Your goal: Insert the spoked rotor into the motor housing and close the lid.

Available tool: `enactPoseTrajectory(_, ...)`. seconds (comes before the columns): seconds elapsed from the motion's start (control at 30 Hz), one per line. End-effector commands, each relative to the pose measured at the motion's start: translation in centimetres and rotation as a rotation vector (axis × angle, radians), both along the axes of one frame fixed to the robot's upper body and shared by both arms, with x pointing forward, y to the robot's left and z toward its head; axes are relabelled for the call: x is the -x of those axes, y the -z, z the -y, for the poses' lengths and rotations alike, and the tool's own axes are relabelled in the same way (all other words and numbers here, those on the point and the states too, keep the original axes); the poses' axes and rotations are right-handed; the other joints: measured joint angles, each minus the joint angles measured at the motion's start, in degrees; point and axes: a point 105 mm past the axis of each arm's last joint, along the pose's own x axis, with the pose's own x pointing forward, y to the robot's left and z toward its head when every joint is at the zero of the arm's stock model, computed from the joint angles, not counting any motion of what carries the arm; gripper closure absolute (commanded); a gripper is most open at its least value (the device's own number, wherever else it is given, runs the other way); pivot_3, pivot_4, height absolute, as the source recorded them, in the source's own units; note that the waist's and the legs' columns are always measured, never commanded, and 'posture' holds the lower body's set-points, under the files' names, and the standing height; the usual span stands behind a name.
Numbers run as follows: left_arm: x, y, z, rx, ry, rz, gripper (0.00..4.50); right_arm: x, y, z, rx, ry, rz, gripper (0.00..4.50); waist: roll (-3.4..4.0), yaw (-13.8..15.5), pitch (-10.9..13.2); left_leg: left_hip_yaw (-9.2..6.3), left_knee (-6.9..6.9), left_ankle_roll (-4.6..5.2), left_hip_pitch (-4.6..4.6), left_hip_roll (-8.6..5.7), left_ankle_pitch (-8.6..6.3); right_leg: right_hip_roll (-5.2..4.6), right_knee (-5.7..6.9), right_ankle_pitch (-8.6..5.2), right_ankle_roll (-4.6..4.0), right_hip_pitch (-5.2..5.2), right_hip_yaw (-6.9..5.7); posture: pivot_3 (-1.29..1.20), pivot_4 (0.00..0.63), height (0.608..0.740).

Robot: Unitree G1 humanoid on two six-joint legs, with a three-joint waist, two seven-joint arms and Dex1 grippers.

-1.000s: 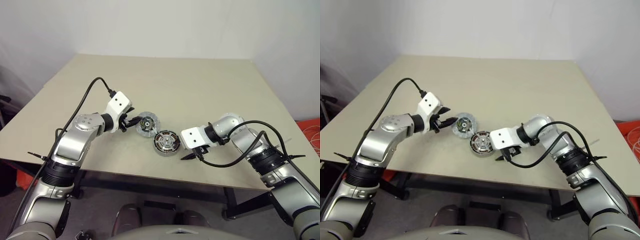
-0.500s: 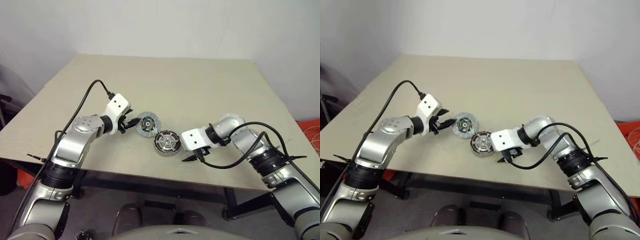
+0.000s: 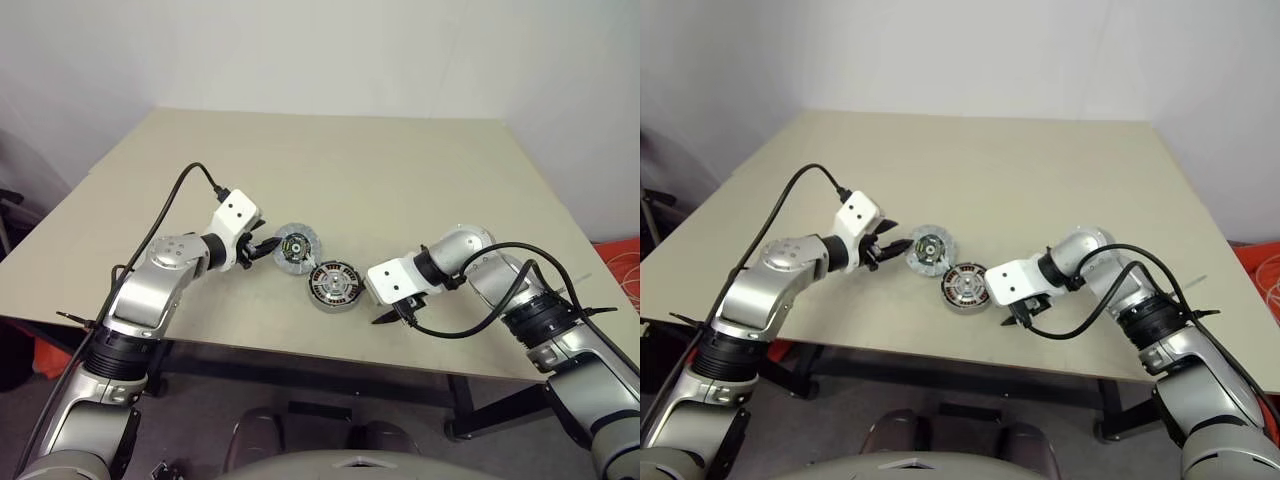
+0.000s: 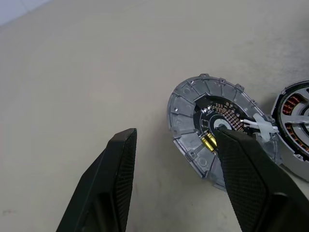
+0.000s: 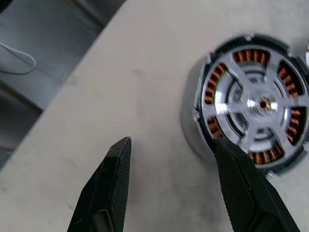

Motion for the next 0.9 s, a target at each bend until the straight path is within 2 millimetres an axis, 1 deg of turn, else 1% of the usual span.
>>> enactPoseTrajectory(0.03,0.2,-1.0,0.4,0.003,0.011,0.053,1.78,-1.1,-1.3,-0.2,0.007,-0.018,0.051,1.41,0.0,-0.01,0.0,0.0,0.0,0.0,-0.01,0.0,0.0,0.0,0.0,0.0,0.0,0.0,0.0,0.0,0.0,0.74)
enactPoseTrajectory(0.13,0.5,-0.7,0.6,0.001,0.012,0.049,1.78,-1.6,-1.7,-0.2,0.006,-0.015,0.067,1.41,0.0,-0.03,0.0,0.0,0.0,0.0,-0.03,0.0,0.0,0.0,0.0,0.01,-0.01,-0.02,0.0,0.0,0.0,0.74)
enactPoseTrajectory(0.37,0.2,-0.7,0.2,-0.007,0.002,0.051,1.78,-0.5,-0.6,-0.7,0.001,-0.039,0.03,1.41,0.0,0.02,0.0,0.0,0.0,0.01,-0.07,0.0,-0.01,0.0,-0.01,0.0,-0.02,-0.04,0.0,0.0,0.0,0.74)
enactPoseTrajectory(0.53,0.1,-0.7,-0.1,-0.013,-0.005,0.051,1.78,0.1,0.0,-0.7,0.008,-0.049,0.018,1.41,0.0,-0.01,0.0,0.0,0.0,0.01,-0.03,0.01,0.0,0.0,0.01,0.0,-0.01,-0.03,0.0,0.0,0.0,0.74)
enactPoseTrajectory(0.8,0.0,-0.5,-0.2,-0.02,-0.014,0.053,1.78,-0.4,0.0,-1.4,0.013,-0.048,0.042,1.41,0.0,-0.12,0.0,0.0,0.0,0.0,0.01,0.01,0.0,0.0,0.02,0.0,-0.01,0.0,0.0,0.0,0.0,0.74)
enactPoseTrajectory(0.9,0.0,-0.5,-0.2,-0.02,-0.019,0.055,1.78,-0.9,-0.2,-1.6,0.015,-0.041,0.061,1.41,0.0,-0.24,0.0,0.0,0.0,-0.02,0.04,0.02,0.01,0.01,0.03,0.0,-0.01,-0.01,0.0,0.0,0.0,0.74)
